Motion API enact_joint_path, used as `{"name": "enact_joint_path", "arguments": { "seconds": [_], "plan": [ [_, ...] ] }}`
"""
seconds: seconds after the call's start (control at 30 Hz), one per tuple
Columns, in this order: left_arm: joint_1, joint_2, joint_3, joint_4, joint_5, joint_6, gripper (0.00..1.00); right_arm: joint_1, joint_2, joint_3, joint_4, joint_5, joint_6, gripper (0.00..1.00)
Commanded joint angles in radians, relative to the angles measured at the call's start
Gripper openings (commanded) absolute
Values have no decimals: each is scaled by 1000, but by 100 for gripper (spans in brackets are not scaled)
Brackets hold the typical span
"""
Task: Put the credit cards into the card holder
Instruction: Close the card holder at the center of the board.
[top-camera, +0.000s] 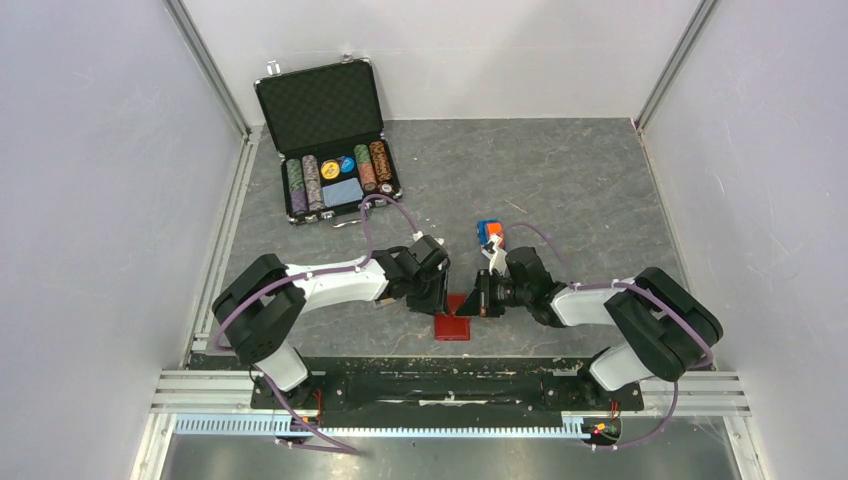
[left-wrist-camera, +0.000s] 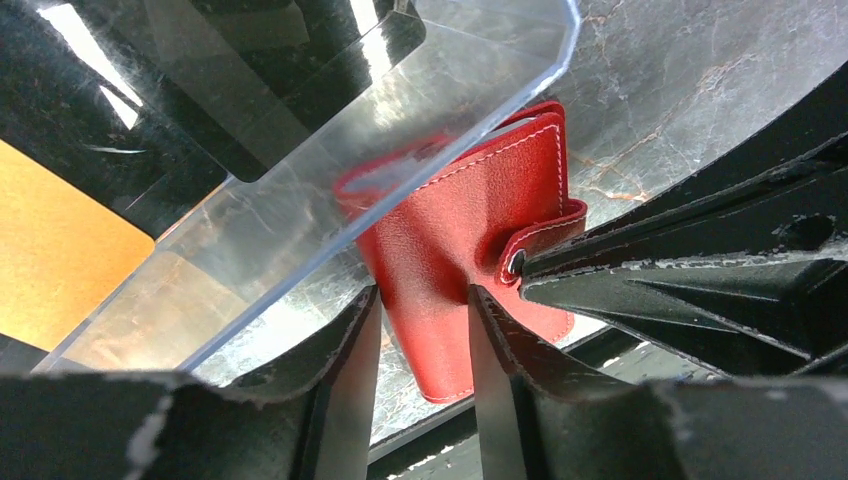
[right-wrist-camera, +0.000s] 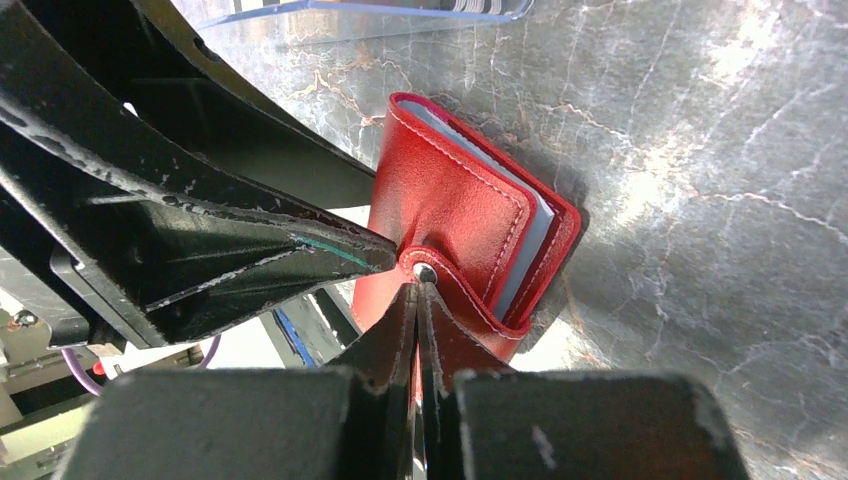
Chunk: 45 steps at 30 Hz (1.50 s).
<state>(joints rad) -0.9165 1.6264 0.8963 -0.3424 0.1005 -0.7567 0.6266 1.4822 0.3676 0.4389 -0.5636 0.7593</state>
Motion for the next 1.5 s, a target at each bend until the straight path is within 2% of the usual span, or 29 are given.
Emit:
{"name": "enact_joint_path", "arguments": {
  "seconds": [0.0,0.1,0.53,0.73,0.93,1.0,1.13,1.3,1.47],
  "plan": [
    [-5,16,5,90,48,-40,40,15,28,37,26,1,-8,0],
    [-5,19,6,68,27,-35,35,16,25,38,18,1,-9,0],
    [-7,39,15,26,4,-8,34,15,-100,67,-35,-8,4,0],
    [-7,48,23,14,-1,-1,32,16,-173,113,-245,85,-111,1],
    [-7,57,37,13,4,0,32,16,-216,142,-436,216,-230,7],
    [-7,54,44,10,8,2,35,16,-204,138,-437,222,-242,7],
    [-7,12,56,-8,0,2,49,16,-183,135,-437,211,-242,7],
    [-7,-76,57,-26,-9,-3,49,16,-174,140,-437,205,-247,5],
    [-7,-83,72,10,58,-6,48,16,-170,137,-422,196,-237,3]
  ]
}}
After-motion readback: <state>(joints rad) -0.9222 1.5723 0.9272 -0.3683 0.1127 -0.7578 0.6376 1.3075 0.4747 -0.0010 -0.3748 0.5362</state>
